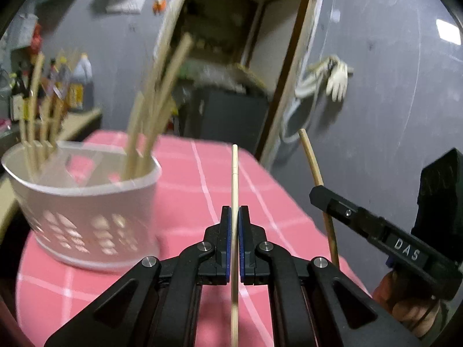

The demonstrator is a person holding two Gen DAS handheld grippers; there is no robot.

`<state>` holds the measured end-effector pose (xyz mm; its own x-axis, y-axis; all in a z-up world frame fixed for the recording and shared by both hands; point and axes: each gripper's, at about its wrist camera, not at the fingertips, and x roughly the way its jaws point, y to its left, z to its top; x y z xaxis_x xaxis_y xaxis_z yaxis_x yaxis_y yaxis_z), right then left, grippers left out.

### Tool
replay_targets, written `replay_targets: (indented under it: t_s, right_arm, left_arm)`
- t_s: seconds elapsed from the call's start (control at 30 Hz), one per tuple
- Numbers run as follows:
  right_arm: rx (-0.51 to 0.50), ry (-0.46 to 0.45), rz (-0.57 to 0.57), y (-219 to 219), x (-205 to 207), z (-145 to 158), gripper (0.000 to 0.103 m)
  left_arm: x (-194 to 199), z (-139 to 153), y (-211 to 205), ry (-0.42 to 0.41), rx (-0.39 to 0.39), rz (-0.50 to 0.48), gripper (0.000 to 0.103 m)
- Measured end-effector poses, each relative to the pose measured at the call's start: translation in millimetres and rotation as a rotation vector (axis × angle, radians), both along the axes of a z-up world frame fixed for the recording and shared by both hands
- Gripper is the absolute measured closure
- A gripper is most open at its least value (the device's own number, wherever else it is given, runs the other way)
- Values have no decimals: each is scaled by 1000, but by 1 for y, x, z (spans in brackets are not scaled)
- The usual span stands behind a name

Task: Organize utensils
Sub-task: 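Lift both held chopsticks and carry them over the white holder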

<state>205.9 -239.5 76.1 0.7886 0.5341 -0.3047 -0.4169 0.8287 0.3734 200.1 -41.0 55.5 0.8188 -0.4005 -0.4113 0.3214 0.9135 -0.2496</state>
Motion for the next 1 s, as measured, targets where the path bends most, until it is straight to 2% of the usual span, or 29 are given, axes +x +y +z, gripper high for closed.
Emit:
replay_targets:
  t_s: [0.2,0.4,0.63,0.83,1.0]
  right_arm:
    - [36,-188,33,30,-8,26,97]
    - [94,-299,106,66,2,47,97]
    - [128,-355,153,96,17,56,97]
    - [178,-439,140,110,31,65,97]
    - [228,-496,135,117,45,69,97]
  left_arm:
    - [-11,29,28,-125,-50,66,101]
    - [-8,47,65,-208,-79,144,101]
    - [0,51,107,-250,-61,234,101]
    - [13,60,134,-288,-68,306,101]
    - [28,67,167,-326,-132,374,101]
